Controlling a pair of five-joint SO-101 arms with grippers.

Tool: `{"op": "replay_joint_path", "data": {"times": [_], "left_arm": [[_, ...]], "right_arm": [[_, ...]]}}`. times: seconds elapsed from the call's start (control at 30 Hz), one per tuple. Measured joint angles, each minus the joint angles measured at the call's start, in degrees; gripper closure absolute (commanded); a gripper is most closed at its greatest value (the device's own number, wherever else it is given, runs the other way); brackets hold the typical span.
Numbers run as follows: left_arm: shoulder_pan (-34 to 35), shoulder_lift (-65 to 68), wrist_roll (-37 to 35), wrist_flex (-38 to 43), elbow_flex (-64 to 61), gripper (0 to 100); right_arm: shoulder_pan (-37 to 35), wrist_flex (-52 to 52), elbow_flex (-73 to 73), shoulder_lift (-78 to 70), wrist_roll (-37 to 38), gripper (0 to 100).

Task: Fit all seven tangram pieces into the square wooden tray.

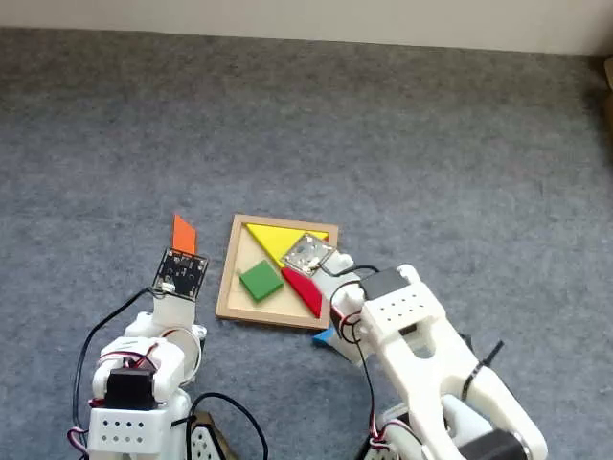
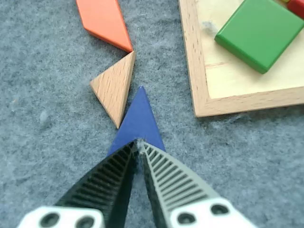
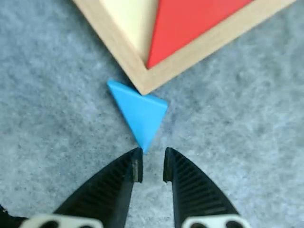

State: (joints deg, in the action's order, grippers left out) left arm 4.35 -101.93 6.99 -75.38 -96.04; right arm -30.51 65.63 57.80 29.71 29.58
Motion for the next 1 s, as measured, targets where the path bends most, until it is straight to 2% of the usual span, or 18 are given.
{"op": "replay_joint_path", "data": {"times": [0.17, 0.27, 0.53, 1.0], "left_arm": [[0.0, 0.0, 0.0, 0.0, 0.0, 99], [0.0, 0.0, 0.0, 0.0, 0.0, 99], [0.0, 0.0, 0.0, 0.0, 0.0, 99], [0.0, 0.0, 0.0, 0.0, 0.0, 99]], "right_arm": [[-0.6, 0.0, 0.0, 1.0, 0.0, 76.0], [-3.5, 0.0, 0.0, 1.0, 0.0, 71.5], [-11.6, -8.2, 2.0, 1.0, 0.0, 71.6], [-12.4, -12.6, 6.3, 1.0, 0.0, 73.6]]}}
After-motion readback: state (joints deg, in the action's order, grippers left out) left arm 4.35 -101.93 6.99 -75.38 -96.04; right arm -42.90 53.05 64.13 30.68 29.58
